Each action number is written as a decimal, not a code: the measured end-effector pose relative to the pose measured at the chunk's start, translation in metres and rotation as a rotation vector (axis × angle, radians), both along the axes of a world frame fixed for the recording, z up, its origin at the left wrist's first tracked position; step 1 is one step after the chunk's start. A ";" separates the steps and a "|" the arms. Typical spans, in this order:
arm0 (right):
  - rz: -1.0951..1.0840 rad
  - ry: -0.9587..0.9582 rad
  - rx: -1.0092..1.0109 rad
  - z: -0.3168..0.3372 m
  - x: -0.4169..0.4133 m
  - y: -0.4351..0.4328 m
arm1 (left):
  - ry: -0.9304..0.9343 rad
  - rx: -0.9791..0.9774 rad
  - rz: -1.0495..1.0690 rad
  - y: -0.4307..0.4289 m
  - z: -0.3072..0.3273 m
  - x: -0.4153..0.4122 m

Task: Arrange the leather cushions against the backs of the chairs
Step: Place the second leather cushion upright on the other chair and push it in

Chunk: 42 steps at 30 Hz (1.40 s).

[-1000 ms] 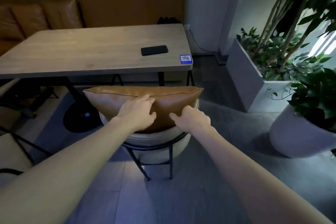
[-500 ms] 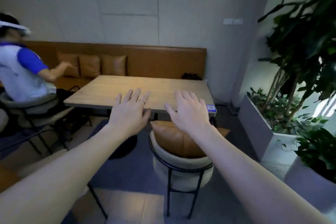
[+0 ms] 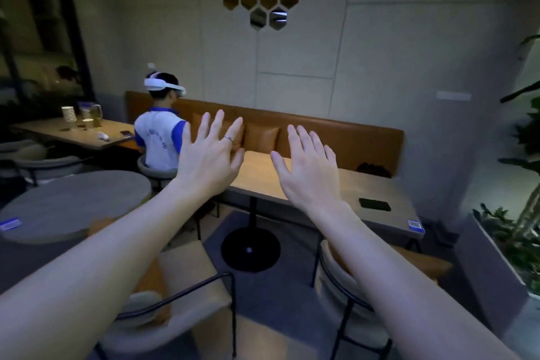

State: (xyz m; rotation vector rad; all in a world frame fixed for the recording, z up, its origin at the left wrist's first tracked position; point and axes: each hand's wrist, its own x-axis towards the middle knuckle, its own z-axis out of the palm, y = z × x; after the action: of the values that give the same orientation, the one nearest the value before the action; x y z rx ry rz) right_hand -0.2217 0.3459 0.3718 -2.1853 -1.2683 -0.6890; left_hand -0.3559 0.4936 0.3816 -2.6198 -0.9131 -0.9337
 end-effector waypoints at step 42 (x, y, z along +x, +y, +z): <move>0.516 0.893 -0.939 -0.443 -0.175 0.502 | -0.520 -1.560 0.730 0.481 -0.421 -0.163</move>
State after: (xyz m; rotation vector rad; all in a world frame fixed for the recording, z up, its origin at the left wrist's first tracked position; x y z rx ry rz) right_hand -0.3965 0.8482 -0.0716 -2.1338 -1.6352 1.1821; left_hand -0.5188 0.9751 -0.0395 -2.2237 -3.4888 -0.7522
